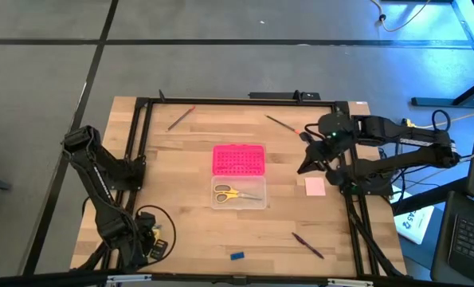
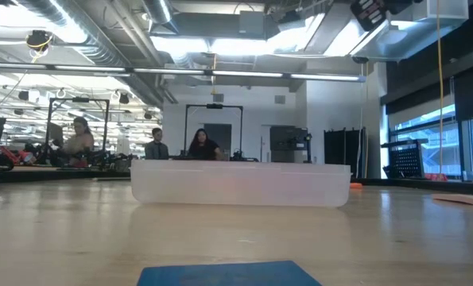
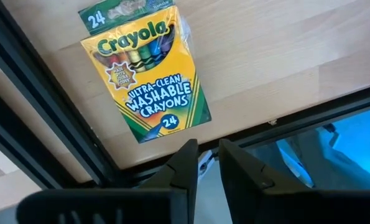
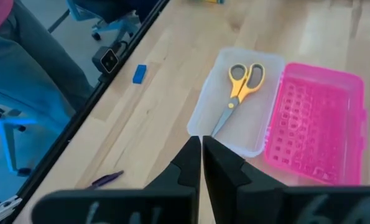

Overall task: Pack school essentials
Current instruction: Put the box of crayons into the pencil case

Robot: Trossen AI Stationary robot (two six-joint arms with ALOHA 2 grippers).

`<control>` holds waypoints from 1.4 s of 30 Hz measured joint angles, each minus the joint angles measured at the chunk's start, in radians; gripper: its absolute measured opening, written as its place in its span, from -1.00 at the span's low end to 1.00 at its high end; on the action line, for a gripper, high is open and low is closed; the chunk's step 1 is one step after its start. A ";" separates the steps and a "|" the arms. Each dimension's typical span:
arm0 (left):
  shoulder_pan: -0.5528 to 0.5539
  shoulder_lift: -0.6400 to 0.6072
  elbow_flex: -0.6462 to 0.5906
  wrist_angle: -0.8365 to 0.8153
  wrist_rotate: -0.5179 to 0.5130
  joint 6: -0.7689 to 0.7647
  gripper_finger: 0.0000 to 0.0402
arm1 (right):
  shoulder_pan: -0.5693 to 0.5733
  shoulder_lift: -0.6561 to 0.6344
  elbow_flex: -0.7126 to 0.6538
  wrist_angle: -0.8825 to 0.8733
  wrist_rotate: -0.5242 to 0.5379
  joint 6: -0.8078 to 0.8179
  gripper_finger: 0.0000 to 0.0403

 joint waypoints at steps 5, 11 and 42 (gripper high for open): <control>0.000 0.000 0.000 0.000 -0.001 0.000 -0.71 | 0.000 0.012 0.000 0.000 0.000 0.000 -0.89; 0.000 0.000 0.000 0.000 -0.002 -0.002 -0.71 | 0.000 0.012 0.000 0.000 0.000 0.000 -0.90; 0.000 0.000 0.000 -0.010 -0.030 -0.001 -0.42 | 0.000 0.012 0.000 0.000 0.000 0.001 -0.90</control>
